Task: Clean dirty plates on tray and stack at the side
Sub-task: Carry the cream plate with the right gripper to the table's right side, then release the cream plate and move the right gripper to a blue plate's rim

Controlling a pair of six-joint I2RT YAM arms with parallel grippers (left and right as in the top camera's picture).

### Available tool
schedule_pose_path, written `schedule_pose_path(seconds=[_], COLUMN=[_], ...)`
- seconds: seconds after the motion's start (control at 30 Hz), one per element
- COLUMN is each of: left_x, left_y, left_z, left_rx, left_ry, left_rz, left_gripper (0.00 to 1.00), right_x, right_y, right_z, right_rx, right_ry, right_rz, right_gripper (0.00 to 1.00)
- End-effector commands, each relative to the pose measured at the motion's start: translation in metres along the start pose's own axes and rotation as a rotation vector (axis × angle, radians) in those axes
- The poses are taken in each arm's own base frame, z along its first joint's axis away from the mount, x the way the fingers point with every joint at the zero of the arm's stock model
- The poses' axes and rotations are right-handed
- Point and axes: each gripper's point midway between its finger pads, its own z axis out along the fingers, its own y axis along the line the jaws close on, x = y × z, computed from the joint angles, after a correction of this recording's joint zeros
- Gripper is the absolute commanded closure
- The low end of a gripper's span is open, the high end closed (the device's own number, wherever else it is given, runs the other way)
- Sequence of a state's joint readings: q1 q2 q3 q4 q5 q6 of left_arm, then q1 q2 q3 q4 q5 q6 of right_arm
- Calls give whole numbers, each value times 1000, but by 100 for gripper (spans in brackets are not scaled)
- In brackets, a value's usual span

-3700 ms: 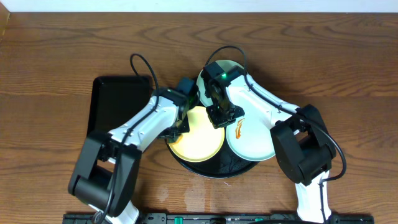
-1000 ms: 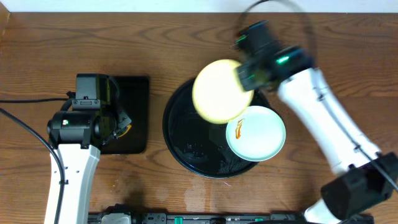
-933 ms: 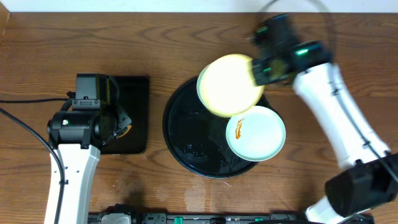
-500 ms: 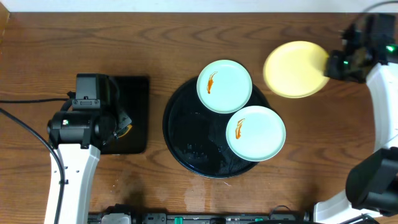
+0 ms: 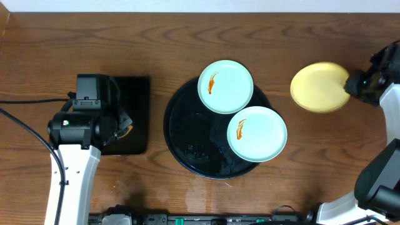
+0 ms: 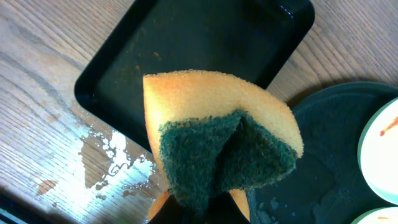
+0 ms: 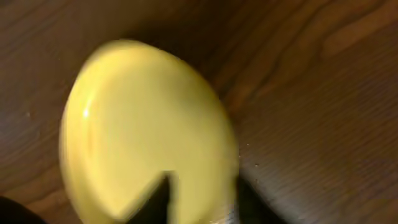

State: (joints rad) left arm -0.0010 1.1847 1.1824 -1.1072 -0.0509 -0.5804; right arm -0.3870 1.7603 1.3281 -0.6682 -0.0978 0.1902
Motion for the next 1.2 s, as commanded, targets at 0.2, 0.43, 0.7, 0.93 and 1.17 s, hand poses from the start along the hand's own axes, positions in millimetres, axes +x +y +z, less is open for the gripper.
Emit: schedule_pose_path(seconds=[0.2, 0.43, 0.7, 0.93, 1.17], left_x=[-3, -2, -1, 0, 0], left_y=[0, -4, -3, -3, -3], left_z=[-2, -2, -2, -2, -2], left_rx=[1, 21, 19, 15, 16], left_ry=[-4, 5, 8, 12, 12], left_rz=[-18, -18, -18, -17, -17], left_gripper=[92, 92, 92, 92, 92], right_x=[10, 51, 80, 120, 146], right_y=[46, 151, 210, 255, 267], right_z=[-6, -19, 4, 38, 58], right_rx=[-242, -495, -217, -243, -244], right_ry=[41, 109, 16, 42, 82], right_rz=[-61, -304, -312, -375, -414], right_gripper=[41, 42, 48, 45, 49])
